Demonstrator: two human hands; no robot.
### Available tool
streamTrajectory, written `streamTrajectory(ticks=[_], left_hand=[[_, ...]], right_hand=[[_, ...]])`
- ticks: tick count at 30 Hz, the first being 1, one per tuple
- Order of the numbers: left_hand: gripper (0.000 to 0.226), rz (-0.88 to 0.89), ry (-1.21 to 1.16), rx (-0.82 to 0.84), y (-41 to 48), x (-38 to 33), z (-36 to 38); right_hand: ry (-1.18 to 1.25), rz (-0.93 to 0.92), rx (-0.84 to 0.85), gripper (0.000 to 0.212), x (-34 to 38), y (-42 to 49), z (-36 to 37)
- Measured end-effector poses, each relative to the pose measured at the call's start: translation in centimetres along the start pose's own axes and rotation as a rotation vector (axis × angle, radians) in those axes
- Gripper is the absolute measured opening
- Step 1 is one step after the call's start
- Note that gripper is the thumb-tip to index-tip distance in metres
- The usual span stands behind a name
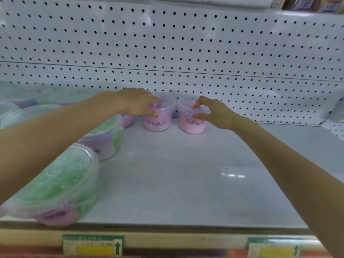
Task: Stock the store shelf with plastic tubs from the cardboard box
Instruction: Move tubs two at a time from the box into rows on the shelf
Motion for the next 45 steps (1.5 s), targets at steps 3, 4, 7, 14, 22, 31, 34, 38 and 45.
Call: streamTrajectory(ticks=[3, 4, 7, 14, 22, 31, 34, 38, 45], left_hand=[[0.057, 0.028, -0.011, -0.016, 0.2, 0.1, 0.0], [0.056, 0.036, -0.008, -0.022, 0.2, 0.0, 0.0], [0.052, 0.087, 0.041, -0.046, 0.4, -0.1, 0.4], [0.058, 0.096, 0.138, -0.069, -0.9, -1.3, 0.6], [0.056, 0.312, 0.108, -0.479, -4.4, -12.2, -2.8], [0.055, 0.426, -0.252, -0.547, -10.1, -37.4, -0.1], [0.056, 0.488, -0.372, -0.573, -14.7, -46.6, 5.6], [0.046, 0.491, -0.509, -0.402, -20.2, -56.6, 14.8], [0.056, 0.548, -0.598, -0.089, -27.5, -65.9, 23.1]], right_hand=[[-0.025, -0.003, 0.015, 0.03, 0.3, 0.0, -0.1], [-0.025, -0.002, 0.014, 0.03, 0.3, 0.1, -0.1], [-0.039, 0.008, -0.006, 0.031, 0.0, 0.1, -0.2], [-0.295, -0.032, -0.01, 0.056, 1.1, -2.6, 0.1], [-0.707, 0.0, -0.157, 0.068, -2.5, -13.8, -5.5], [-0.739, 0.256, -0.32, 0.051, -9.8, -38.6, -11.2], [-0.714, 0.361, -0.423, 0.045, -13.0, -48.5, -9.6], [-0.567, 0.609, -0.43, 0.047, -17.1, -61.1, -4.1], [-0.387, 1.014, -0.411, 0.05, -19.5, -74.2, 4.2]])
Point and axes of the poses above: each hand's wrist, its own y-axis towards the middle knuckle, its own z-axis out of the palm, x = y × z, the point moved 4 cm from there along y, towards the middle knuckle, and after that the axes turned 2 degrees about -x, right-handed, at the moved point
